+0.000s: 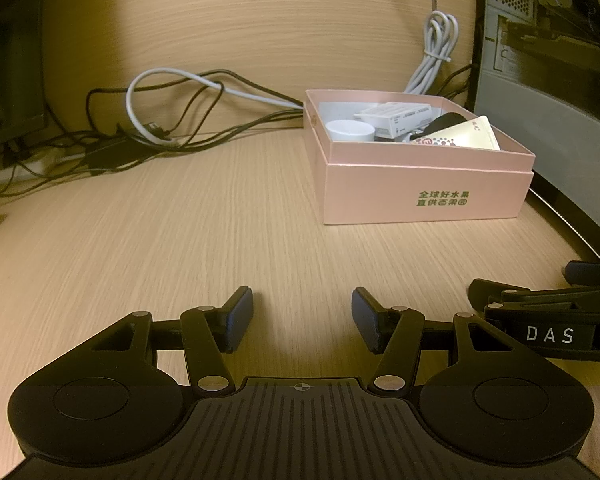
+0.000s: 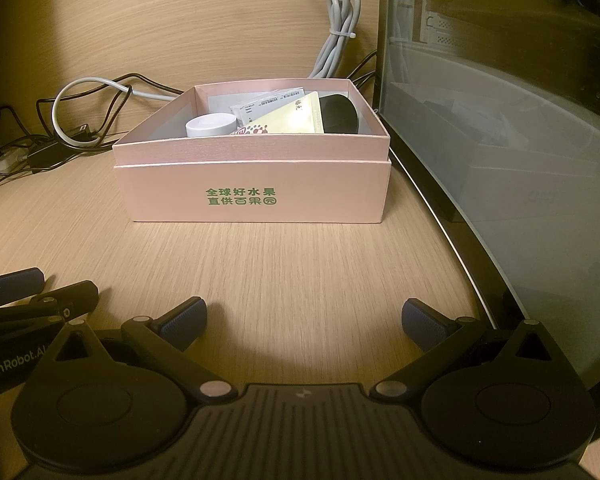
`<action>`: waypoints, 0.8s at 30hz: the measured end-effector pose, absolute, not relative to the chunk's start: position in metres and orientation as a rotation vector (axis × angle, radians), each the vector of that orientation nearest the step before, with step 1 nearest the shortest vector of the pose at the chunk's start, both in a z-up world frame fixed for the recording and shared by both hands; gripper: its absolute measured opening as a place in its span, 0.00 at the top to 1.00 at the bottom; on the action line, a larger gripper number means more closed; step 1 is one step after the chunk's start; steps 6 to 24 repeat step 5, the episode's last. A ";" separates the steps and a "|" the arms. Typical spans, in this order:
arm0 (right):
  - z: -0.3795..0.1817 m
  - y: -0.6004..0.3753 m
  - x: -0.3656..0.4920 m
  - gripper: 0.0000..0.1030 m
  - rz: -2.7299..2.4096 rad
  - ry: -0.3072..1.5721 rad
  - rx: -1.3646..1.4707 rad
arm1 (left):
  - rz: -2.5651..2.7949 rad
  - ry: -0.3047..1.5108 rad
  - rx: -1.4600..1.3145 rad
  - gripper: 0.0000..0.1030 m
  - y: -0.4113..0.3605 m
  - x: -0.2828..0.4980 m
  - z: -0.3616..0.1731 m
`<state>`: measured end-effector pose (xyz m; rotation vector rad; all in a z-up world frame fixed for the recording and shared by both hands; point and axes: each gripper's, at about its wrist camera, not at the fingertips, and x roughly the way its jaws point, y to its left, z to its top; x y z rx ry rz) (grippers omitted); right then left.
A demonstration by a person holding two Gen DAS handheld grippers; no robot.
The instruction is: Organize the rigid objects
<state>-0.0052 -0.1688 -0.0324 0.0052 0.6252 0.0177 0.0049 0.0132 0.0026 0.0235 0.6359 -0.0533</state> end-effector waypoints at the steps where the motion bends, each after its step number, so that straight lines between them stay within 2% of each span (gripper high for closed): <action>1: -0.032 -0.169 -0.005 0.00 0.018 0.625 0.005 | -0.053 0.636 0.024 0.42 0.013 0.005 0.003; 24: -0.032 -0.169 -0.005 0.00 0.018 0.625 0.005 | -0.069 0.636 0.024 0.42 0.013 0.004 0.003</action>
